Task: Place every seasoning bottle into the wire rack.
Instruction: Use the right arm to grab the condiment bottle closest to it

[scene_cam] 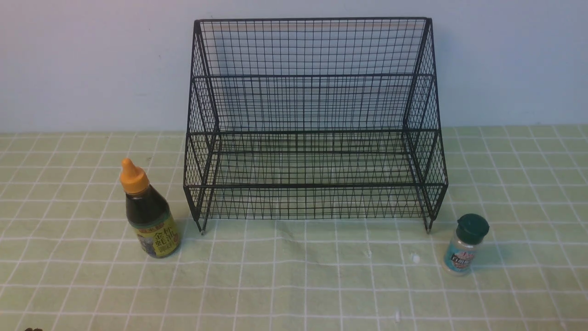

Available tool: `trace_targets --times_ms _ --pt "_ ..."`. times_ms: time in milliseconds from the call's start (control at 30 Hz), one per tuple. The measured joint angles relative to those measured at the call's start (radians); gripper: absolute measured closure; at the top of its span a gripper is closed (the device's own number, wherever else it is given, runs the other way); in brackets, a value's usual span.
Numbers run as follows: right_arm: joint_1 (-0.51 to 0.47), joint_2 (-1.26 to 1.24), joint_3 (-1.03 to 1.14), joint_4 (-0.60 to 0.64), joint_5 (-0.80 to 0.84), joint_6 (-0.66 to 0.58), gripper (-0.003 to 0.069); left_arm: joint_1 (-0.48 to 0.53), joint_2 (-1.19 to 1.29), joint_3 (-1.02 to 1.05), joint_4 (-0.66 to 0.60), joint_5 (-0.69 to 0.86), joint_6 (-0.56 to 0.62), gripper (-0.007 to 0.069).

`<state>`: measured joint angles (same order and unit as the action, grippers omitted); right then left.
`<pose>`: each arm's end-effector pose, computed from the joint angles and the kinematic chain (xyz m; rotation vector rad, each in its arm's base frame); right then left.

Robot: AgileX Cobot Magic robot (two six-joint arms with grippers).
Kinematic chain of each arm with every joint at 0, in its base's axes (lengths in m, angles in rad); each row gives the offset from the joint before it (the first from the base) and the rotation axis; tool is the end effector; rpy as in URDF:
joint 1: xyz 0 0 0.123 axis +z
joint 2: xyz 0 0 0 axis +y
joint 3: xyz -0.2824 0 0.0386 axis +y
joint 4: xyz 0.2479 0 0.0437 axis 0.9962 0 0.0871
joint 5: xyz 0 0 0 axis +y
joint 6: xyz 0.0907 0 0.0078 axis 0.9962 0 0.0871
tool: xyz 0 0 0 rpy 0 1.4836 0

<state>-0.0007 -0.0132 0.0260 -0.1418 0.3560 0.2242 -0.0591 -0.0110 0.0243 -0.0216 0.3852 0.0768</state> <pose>0.0529 -0.0045 0.1733 0.1192 1.8450 0.0176 0.0521 -0.0038 0.1709 0.1145 1.8785 -0.0092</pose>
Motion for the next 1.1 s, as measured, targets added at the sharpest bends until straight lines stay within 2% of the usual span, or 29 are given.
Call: trace_targets --times_ms 300,400,467,633,733,900,1000,1100 --pt "0.0 0.0 0.0 0.0 0.0 0.0 0.0673 0.0 0.0 0.0 0.0 0.0 0.0 0.0631" --pt "0.0 0.0 0.0 0.049 -0.023 0.029 0.0673 0.0 0.0 0.0 0.0 0.0 0.0 0.0631" --pt "0.0 0.0 0.001 0.102 -0.052 0.054 0.0673 0.0 0.0 0.0 0.0 0.0 0.0 0.0631" --pt "0.0 0.0 0.001 0.379 -0.268 0.173 0.0673 0.0 0.0 0.0 0.0 0.0 0.0 0.0631" --pt "0.0 0.0 0.001 0.468 -0.331 0.19 0.0673 0.0 0.0 0.0 0.0 0.0 0.0 0.0631" --pt "0.0 0.0 0.001 0.496 -0.374 0.196 0.0673 0.0 0.0 0.0 0.0 0.0 0.0 0.0631" --pt "0.001 0.0 -0.004 0.505 -0.404 0.245 0.0673 0.0 0.0 0.0 0.0 0.0 0.0 0.0631" --pt "0.001 0.0 -0.091 0.462 -0.316 0.27 0.0673 0.0 0.0 0.0 0.0 0.0 0.0 0.0631"
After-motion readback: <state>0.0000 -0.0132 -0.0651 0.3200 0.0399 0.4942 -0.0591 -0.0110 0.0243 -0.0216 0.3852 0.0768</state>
